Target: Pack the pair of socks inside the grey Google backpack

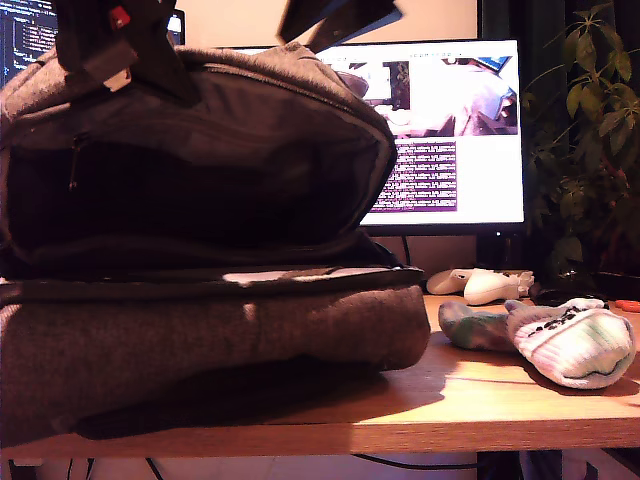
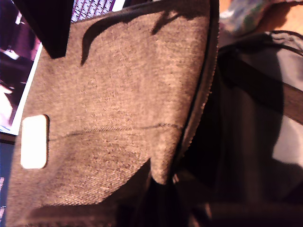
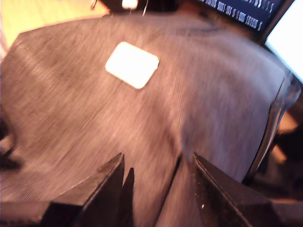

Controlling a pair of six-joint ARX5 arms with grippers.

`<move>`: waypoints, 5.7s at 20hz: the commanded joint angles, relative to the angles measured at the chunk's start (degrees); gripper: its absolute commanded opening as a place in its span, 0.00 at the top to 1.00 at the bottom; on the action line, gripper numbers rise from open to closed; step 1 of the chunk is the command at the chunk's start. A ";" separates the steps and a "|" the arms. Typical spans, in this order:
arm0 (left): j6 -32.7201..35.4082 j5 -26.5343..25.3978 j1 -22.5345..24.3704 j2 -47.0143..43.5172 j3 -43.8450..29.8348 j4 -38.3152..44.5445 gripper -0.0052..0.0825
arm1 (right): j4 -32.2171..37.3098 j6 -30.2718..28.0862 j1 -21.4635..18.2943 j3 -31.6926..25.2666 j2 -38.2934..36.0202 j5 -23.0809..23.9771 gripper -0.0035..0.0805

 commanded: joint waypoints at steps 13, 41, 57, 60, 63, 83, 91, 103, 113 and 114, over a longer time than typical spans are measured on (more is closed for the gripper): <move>0.81 3.13 1.40 -0.48 8.39 -2.19 0.97 | -4.00 14.75 -15.52 -18.23 -12.04 5.73 0.47; 2.67 5.44 2.14 -0.46 15.26 -7.67 0.97 | -4.39 30.21 -16.26 -23.93 11.43 15.08 0.22; 2.01 5.44 2.27 -0.46 15.26 -7.65 0.97 | -2.43 31.67 -16.15 -24.44 4.20 13.90 0.97; 2.01 5.42 2.89 -0.46 15.26 -7.69 0.97 | 1.16 31.78 -16.22 -28.33 -4.02 15.76 0.97; 1.99 5.44 3.17 -0.46 15.26 -7.67 0.97 | 7.17 33.00 -16.13 -35.19 -12.94 16.85 0.97; 1.64 12.09 3.17 -0.52 20.24 -6.36 0.97 | 12.09 -6.40 11.98 -48.76 -46.42 29.55 0.97; 1.77 13.00 3.15 -0.52 20.76 -6.95 0.97 | 33.90 -29.09 18.49 -48.76 -31.61 29.22 0.97; 1.79 13.38 3.15 -0.52 20.81 -9.90 0.97 | 66.05 -36.35 16.31 -39.69 0.61 24.83 0.97; 1.81 14.78 3.15 -0.52 21.49 -10.27 0.97 | 58.27 -27.78 12.20 -24.92 15.12 19.67 0.97; 1.81 14.86 3.15 -0.52 21.70 -10.21 0.97 | 56.39 -25.62 12.20 -24.57 15.58 19.67 0.97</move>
